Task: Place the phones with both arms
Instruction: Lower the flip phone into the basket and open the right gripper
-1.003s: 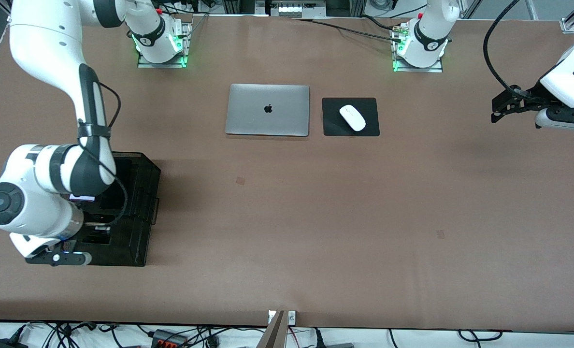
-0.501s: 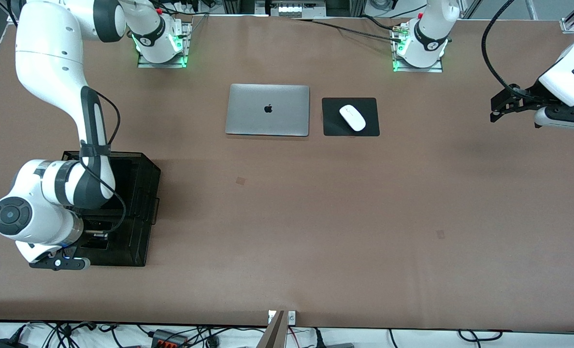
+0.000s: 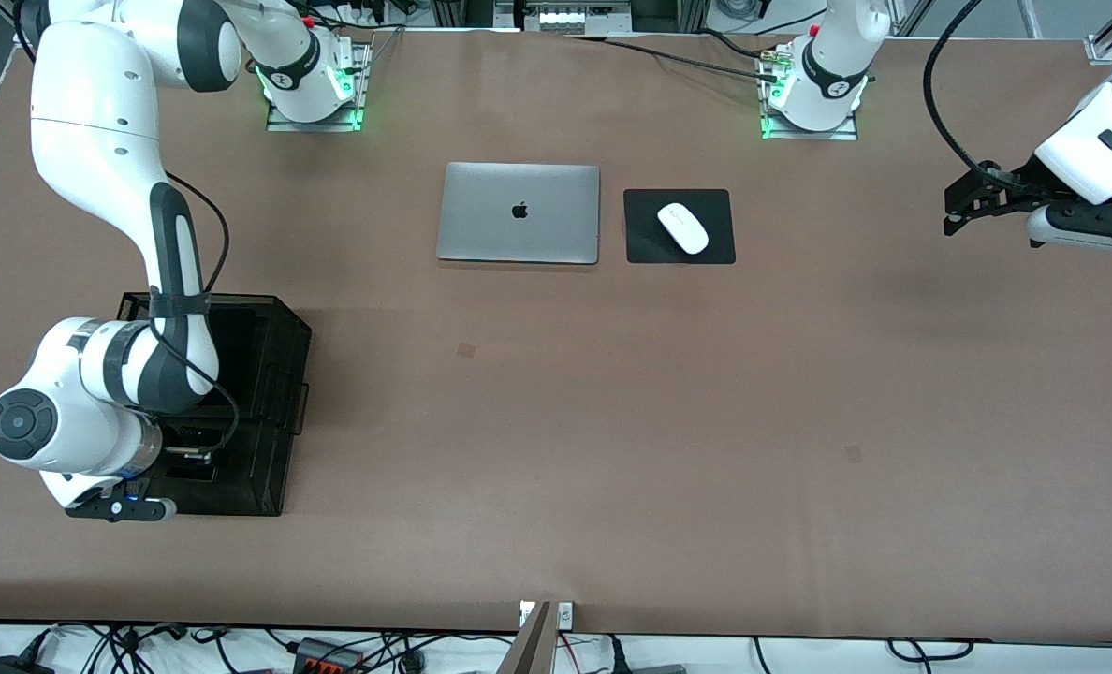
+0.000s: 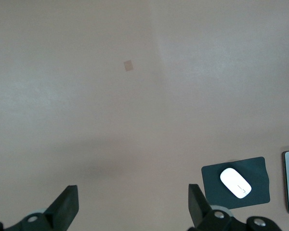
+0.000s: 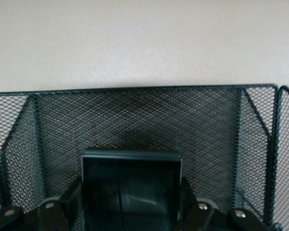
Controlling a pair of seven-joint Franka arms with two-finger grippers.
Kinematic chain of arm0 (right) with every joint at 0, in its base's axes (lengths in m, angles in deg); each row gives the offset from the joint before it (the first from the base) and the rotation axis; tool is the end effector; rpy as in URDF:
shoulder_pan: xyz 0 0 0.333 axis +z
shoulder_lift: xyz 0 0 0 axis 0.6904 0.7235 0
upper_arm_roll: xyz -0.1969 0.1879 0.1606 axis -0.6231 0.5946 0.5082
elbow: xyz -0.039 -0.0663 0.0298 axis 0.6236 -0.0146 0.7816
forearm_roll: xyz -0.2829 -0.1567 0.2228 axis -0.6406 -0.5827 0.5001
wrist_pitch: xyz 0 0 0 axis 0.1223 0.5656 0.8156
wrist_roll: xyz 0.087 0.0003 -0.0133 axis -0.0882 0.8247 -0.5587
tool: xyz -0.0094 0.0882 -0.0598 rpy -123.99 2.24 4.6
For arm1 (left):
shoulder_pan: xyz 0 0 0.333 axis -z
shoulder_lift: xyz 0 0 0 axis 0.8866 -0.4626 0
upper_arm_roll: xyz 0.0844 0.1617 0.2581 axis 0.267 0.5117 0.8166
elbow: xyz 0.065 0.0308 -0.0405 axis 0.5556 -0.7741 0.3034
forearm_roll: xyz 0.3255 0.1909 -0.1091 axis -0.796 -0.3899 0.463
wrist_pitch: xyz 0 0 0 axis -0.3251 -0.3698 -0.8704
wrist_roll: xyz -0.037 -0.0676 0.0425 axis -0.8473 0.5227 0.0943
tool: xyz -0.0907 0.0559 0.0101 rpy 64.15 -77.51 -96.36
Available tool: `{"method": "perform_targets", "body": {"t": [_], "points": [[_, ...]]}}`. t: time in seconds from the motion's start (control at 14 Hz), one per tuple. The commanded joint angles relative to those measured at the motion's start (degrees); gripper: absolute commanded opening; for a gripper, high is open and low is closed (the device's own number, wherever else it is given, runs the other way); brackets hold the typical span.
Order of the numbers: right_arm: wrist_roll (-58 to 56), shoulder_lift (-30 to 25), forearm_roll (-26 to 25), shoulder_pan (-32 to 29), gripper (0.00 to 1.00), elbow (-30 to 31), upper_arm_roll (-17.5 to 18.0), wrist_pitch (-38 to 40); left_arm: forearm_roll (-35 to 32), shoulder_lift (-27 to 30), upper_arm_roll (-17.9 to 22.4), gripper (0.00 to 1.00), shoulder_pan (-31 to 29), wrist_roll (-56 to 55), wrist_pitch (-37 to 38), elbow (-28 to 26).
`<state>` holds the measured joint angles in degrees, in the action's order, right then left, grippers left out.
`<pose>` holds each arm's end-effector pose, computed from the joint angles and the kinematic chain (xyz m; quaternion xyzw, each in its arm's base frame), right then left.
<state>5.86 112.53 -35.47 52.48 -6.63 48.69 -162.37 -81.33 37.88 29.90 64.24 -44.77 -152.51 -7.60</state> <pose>0.7658 -0.0261 0.2527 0.9987 -0.0329 0.0003 0.0393 0.5436 -0.0338 0.6083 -0.9972 0.0745 -0.0037 0.0047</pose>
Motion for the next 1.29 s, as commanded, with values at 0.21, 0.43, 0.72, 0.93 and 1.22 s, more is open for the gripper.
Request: {"method": "perform_targets", "body": {"t": [0.21,0.43,0.72,0.93,1.22], "points": [[-2.31,-8.58,2.82,-1.27,1.0,0.07,1.02,1.66,0.45,-0.7,-0.21,1.0,-0.12,-0.16,1.35,1.78],[-1.61,-14.47,2.38,1.71,1.0,-0.02,0.93,9.38,0.45,-0.61,-0.12,1.0,-0.21,-0.08,1.44,1.78],[0.94,-20.19,1.85,3.3,1.0,0.33,0.58,21.15,0.45,-0.61,-0.12,1.0,-0.21,0.01,1.44,1.78],[4.35,-24.23,-1.21,5.32,1.0,2.68,0.49,25.92,0.45,-0.52,-0.12,1.0,-0.3,0.27,1.44,1.78],[4.28,-31.19,-2.45,5.94,1.0,9.82,0.49,25.67,0.54,-0.52,-0.12,1.0,-0.3,0.54,1.17,1.78]]}}
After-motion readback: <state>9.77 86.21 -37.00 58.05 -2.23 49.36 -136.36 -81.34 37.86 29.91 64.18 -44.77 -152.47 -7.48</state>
